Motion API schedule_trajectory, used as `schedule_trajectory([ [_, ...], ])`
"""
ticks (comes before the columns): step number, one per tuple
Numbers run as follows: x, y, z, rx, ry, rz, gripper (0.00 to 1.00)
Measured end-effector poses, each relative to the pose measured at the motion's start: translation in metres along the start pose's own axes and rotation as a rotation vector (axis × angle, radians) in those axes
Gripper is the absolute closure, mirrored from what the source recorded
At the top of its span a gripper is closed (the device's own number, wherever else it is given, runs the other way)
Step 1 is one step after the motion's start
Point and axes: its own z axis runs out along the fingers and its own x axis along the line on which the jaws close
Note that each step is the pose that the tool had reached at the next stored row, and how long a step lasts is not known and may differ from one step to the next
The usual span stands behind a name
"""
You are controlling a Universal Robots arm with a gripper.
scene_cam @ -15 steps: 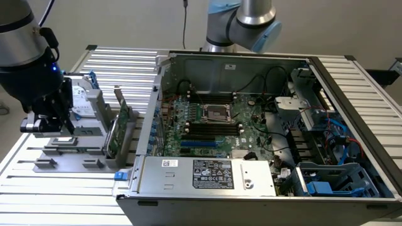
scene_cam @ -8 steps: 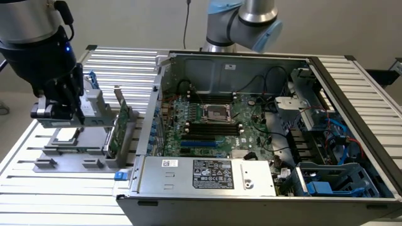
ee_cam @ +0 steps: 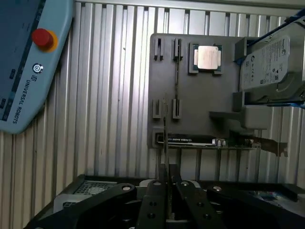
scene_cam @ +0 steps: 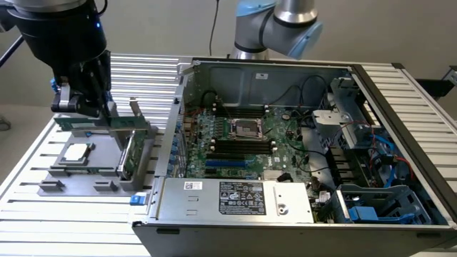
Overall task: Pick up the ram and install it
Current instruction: 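Pick up the ram and move it above insertion slot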
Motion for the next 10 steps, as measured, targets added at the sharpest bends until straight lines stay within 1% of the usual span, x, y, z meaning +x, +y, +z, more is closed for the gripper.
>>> schedule_trajectory([
  [4, -0.001, -0.0173, -0.0156, -0.0002, -0.0001, 0.0, 0.86],
  [6, -0.001, -0.0253, -0.0218, -0.0003, 0.0, 0.0, 0.86],
  [8, -0.001, -0.0342, -0.0259, -0.0006, 0.0001, 0.0, 0.86],
  [10, -0.001, -0.0432, -0.027, -0.0008, 0.0001, 0.0, 0.86],
])
